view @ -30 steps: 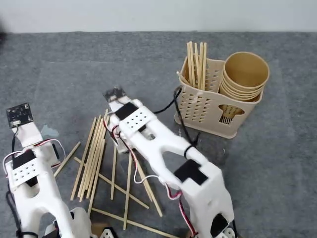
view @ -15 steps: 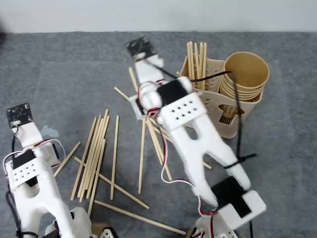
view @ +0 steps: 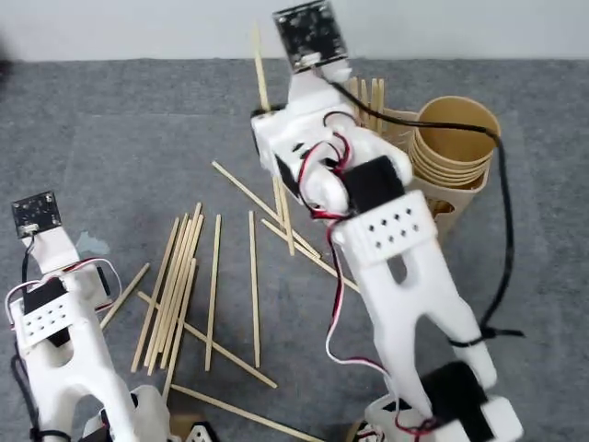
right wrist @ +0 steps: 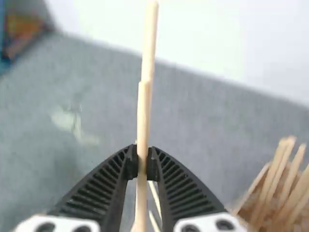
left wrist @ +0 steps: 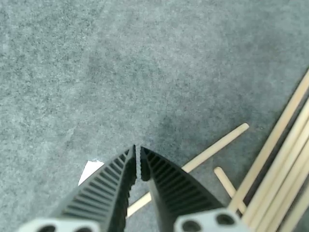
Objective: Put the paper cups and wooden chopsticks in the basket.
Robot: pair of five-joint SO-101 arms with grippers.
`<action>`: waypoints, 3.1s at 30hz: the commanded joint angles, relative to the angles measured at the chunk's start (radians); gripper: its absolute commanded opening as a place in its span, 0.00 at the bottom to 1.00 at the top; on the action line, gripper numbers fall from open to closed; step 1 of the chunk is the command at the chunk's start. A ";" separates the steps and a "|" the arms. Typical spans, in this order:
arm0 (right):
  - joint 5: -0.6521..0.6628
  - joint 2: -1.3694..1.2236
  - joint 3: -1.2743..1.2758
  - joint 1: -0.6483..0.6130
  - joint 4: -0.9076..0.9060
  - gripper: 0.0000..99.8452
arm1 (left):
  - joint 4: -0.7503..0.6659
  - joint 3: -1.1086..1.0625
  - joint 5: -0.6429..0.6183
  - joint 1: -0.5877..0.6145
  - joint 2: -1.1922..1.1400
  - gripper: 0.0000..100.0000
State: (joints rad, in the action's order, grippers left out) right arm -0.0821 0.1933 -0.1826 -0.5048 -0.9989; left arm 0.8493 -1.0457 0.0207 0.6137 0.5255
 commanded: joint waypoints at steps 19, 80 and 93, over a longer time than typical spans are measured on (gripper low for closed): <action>0.121 0.510 0.328 0.331 0.453 0.01 | -0.020 0.007 -0.005 0.005 0.040 0.02; -0.123 0.509 1.212 0.088 0.219 0.01 | 0.304 0.326 0.199 -0.315 -0.003 0.02; -0.126 0.509 1.227 0.101 0.225 0.01 | 0.546 0.920 0.236 -0.422 -0.632 0.15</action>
State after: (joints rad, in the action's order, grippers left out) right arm -0.1972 0.6767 1.0526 -0.4173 -0.7902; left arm 1.3863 -0.2509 0.2432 0.2041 -0.0084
